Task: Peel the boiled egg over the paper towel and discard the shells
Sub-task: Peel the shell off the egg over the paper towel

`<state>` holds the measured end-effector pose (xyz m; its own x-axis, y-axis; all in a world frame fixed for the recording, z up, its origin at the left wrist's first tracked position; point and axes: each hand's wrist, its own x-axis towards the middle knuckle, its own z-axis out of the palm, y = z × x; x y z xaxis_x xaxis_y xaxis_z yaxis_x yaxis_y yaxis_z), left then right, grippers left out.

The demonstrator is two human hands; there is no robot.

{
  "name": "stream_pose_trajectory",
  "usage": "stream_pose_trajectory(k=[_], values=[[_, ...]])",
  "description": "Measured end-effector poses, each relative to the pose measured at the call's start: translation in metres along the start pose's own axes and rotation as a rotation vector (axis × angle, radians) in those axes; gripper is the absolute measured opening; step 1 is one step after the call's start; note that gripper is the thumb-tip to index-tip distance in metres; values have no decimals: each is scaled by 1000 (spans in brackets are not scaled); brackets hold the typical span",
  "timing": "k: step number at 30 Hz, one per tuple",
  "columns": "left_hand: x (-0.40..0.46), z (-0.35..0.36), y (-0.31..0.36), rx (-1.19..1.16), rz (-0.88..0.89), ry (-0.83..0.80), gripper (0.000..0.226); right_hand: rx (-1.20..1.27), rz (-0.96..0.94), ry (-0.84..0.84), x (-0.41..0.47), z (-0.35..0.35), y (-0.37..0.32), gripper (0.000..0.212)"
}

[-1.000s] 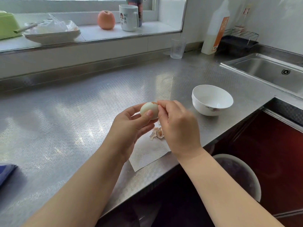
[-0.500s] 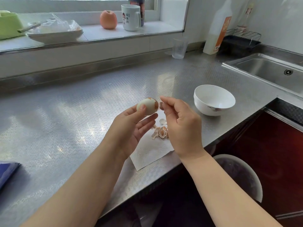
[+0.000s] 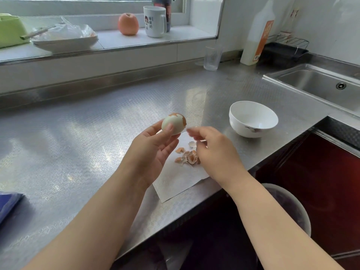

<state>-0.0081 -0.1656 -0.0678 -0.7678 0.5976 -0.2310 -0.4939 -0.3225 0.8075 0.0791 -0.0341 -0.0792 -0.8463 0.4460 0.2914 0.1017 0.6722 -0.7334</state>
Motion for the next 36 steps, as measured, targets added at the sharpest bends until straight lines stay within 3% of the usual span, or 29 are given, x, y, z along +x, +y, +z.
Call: stream_pose_trajectory(k=[3,5,10,17,27,32,36], values=[[0,0,0,29,0,-31,43,254,18,160,4,-3,-9,23],[-1,1,-1,66,13,-35,44,350,30,173,7,-1,-14,21],[-8,6,-2,210,89,-8,60,386,37,228,8,5,-15,12],[-9,5,-2,440,123,11,37,294,19,268,8,5,-10,12],[-8,4,-3,366,61,-40,41,-124,-274,487,8,14,-3,12],[-7,4,-2,323,45,-67,41,-3,-256,477,8,13,-4,14],[-6,5,-1,207,20,-42,39,236,-118,407,6,11,-5,16]])
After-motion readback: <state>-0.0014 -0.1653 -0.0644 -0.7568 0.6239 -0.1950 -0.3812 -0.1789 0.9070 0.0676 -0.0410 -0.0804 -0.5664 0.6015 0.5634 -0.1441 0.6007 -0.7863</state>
